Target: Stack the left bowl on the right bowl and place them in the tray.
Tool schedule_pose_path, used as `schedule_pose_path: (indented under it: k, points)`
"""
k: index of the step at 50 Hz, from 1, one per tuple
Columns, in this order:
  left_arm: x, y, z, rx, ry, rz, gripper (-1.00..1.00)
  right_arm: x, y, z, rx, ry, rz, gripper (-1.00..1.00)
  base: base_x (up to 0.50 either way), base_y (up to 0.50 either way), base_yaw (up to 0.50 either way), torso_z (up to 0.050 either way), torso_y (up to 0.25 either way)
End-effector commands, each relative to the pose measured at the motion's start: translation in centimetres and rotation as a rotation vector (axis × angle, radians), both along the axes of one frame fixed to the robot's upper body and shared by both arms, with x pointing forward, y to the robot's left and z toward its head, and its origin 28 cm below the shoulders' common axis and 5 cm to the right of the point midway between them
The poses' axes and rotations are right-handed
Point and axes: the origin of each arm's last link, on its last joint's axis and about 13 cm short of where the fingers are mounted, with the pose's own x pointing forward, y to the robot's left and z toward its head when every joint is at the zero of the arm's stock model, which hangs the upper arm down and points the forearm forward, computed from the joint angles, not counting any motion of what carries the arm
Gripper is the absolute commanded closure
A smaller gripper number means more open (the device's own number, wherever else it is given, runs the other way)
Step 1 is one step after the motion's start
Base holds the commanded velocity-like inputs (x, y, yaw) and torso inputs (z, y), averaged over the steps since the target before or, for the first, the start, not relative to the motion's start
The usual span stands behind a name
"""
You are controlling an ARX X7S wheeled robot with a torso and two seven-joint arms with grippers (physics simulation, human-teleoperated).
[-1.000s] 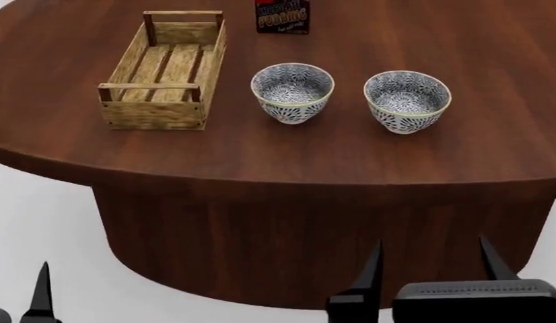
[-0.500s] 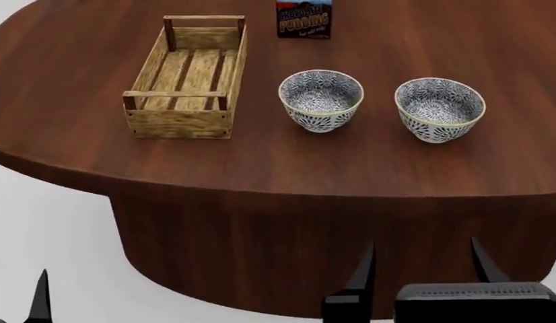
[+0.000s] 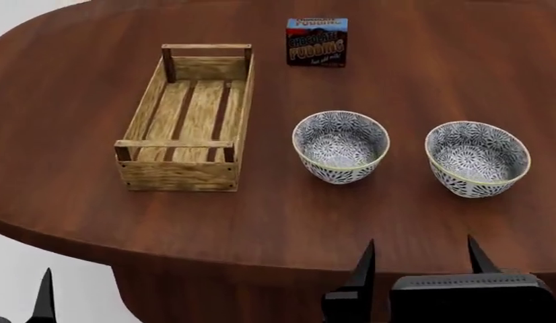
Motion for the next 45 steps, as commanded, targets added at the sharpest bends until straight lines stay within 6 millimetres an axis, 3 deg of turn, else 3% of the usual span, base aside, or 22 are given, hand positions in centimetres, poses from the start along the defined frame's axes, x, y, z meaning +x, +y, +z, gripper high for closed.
schedule_pose_path:
  k: [1,45]
  points:
    - [0.02,-0.11,0.19,0.004,-0.002,0.0,-1.0,0.16,-0.04,-0.37,0.031,0.017,0.005,-1.0,0.5,0.37,0.0,0.0,0.0]
    - [-0.48,0.14,0.09,-0.02,-0.039,0.005,-1.0,0.01,-0.47,-0.34,0.027,0.011,-0.018,-1.0,0.5,0.0,0.0,0.0,0.001]
